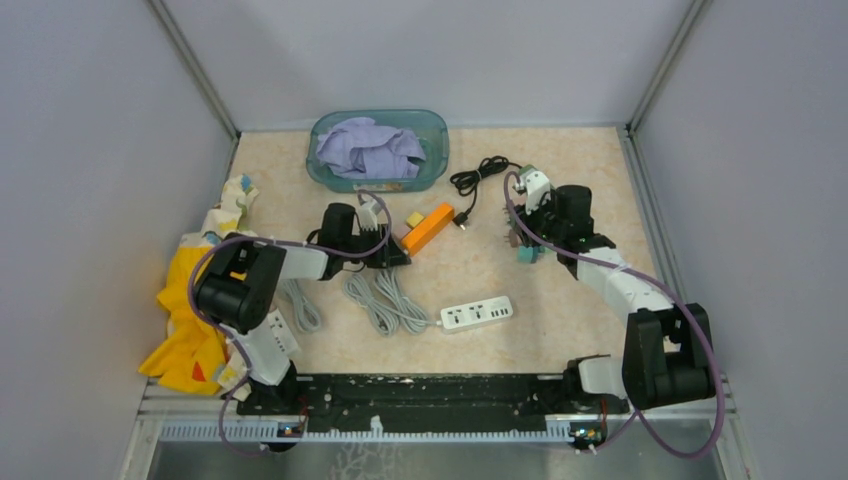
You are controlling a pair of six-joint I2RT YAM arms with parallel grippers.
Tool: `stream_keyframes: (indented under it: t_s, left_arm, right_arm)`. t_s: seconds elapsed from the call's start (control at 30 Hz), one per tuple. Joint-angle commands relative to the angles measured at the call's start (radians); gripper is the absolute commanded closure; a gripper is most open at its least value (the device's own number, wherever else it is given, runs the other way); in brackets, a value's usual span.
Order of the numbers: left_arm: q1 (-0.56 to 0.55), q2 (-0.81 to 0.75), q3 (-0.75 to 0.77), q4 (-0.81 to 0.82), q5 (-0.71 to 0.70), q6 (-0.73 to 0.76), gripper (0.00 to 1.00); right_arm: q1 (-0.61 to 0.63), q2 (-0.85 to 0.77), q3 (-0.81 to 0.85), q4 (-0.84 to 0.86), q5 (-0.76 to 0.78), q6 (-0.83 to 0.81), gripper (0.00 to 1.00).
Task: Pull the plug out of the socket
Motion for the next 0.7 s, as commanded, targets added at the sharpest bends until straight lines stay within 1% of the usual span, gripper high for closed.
stream_keyframes:
  t_s: [0.0,0.07,0.13,0.37,0.47,0.5,0.67]
  left_arm:
    - [0.004,0.036,0.026,-0.044,0.025,0.029,0.58]
    - [0.004,0.054,0.031,-0.038,0.045,0.025,0.61]
    - [0.004,0.07,0.033,-0.026,0.063,0.018,0.69]
    - [0.004,0.113,0.039,-0.032,0.084,0.017,0.83]
    - [0.005,0.131,0.037,-0.04,0.078,0.026,0.98]
    - [0.004,0.135,0.034,-0.041,0.078,0.029,1.0]
    - [0.004,0.128,0.036,-0.065,0.062,0.063,1.0]
  right_arm:
    - [-0.008,-0.041,0.047,0.026,-0.017,-0.007,0.63]
    - [-0.008,-0.042,0.047,0.027,-0.017,-0.007,0.63]
    - [-0.009,-0.044,0.047,0.027,-0.015,-0.006,0.63]
    - [-0.009,-0.044,0.046,0.028,-0.014,-0.005,0.63]
    - [-0.009,-0.044,0.045,0.029,-0.013,-0.005,0.63]
    - [-0.009,-0.044,0.045,0.03,-0.014,-0.005,0.63]
    - [-0.009,-0.043,0.045,0.032,-0.014,-0.005,0.63]
